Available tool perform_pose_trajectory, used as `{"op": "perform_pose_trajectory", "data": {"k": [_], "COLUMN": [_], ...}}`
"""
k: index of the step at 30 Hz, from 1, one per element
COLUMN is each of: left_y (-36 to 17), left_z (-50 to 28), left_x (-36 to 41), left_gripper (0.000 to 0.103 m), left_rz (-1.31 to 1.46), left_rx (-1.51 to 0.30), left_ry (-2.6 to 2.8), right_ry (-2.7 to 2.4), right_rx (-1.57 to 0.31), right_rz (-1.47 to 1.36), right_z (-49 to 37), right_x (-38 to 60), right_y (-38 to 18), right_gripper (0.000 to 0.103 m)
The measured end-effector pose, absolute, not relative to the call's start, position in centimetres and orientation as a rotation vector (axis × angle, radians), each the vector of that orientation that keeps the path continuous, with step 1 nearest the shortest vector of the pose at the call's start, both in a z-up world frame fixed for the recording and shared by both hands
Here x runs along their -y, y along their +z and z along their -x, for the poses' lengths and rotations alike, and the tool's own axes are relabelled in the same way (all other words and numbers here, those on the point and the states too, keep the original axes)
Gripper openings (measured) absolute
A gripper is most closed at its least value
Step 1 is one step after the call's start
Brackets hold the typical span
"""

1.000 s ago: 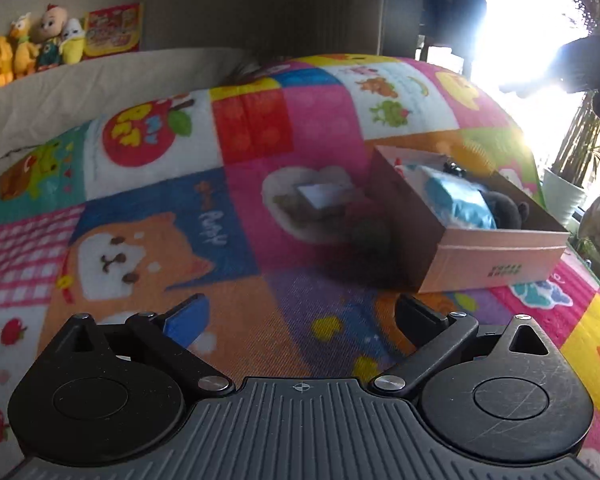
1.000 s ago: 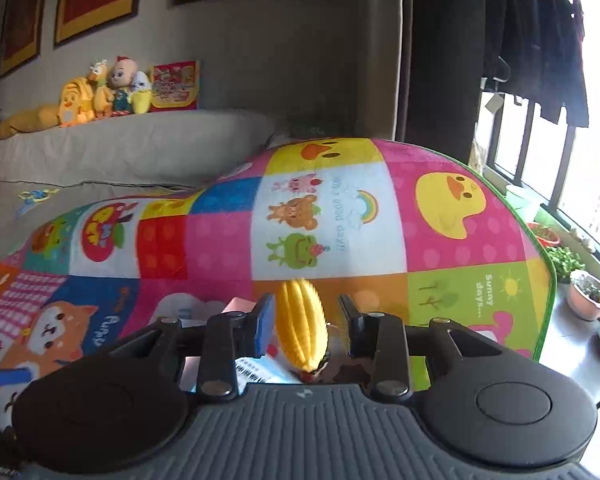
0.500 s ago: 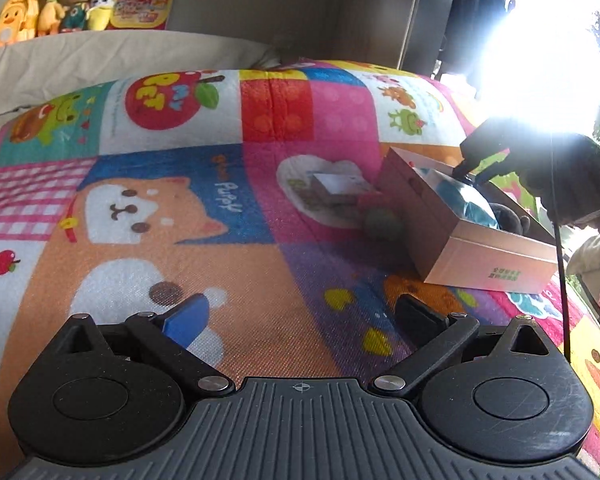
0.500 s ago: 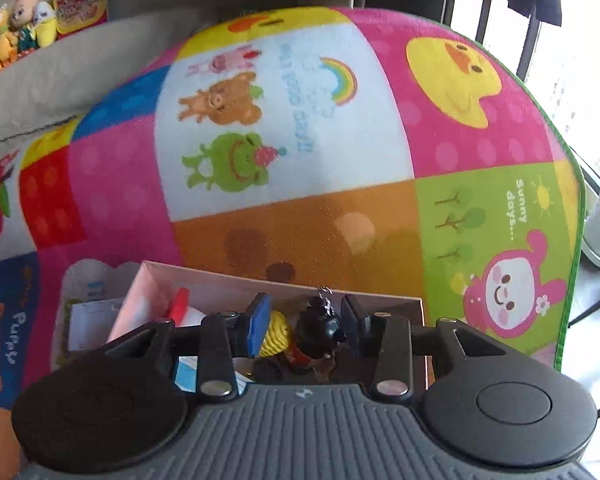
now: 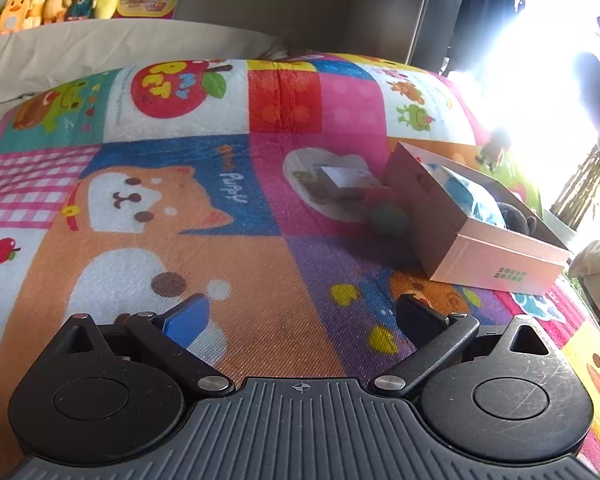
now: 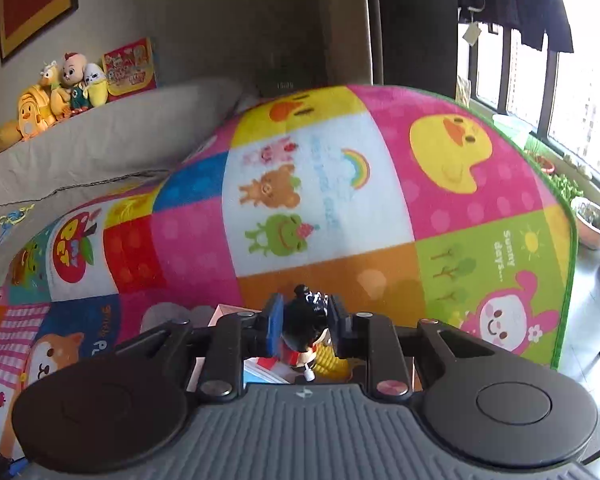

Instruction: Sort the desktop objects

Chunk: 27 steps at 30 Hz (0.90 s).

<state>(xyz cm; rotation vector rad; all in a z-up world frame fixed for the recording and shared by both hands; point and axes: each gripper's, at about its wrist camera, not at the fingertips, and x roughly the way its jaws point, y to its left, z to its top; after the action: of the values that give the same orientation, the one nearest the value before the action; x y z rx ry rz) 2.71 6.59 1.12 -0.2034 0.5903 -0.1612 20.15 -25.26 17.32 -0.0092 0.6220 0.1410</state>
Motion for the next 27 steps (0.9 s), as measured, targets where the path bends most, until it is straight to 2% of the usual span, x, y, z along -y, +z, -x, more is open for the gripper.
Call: {"op": "perform_pose_trajectory", "data": {"k": [3, 8, 14, 22, 25, 27], "left_y": [1.1, 1.0, 1.1, 1.1, 1.0, 1.0], "left_z": [-2.7, -2.7, -2.6, -2.4, -2.6, -2.6], "left_x": [-6.5, -6.3, -6.1, -6.4, -6.9, -7.0], "left_gripper": [0.102, 0.102, 0.102, 0.102, 0.102, 0.102], "left_rz": [0.196, 0.184, 0.175, 0.184, 0.217, 0.226], "left_rx": [-0.590, -0.595, -0.593, -0.581, -0.590, -0.590], "left_ry": [-0.157, -0.150, -0.141, -0.134, -0.138, -0.143], "right_ry": [0.131, 0.211, 0.376, 0.249, 0.216, 0.222], "right_rx": [-0.574, -0.594, -0.756, -0.932, -0.978, -0.974], "right_rz": [0.041, 0.003, 0.048, 0.182, 0.168, 0.176], "right_z": [-19.3, -18.7, -20.4, -30.7, -32.3, -32.3], "right_x": [24.9, 23.8, 16.6, 7.0, 6.6, 6.3], "right_y": [18.2, 18.4, 13.9, 5.6, 4.3, 4.1], "right_gripper": [0.031, 0.032, 0.048, 0.048, 0.044, 0.046]}}
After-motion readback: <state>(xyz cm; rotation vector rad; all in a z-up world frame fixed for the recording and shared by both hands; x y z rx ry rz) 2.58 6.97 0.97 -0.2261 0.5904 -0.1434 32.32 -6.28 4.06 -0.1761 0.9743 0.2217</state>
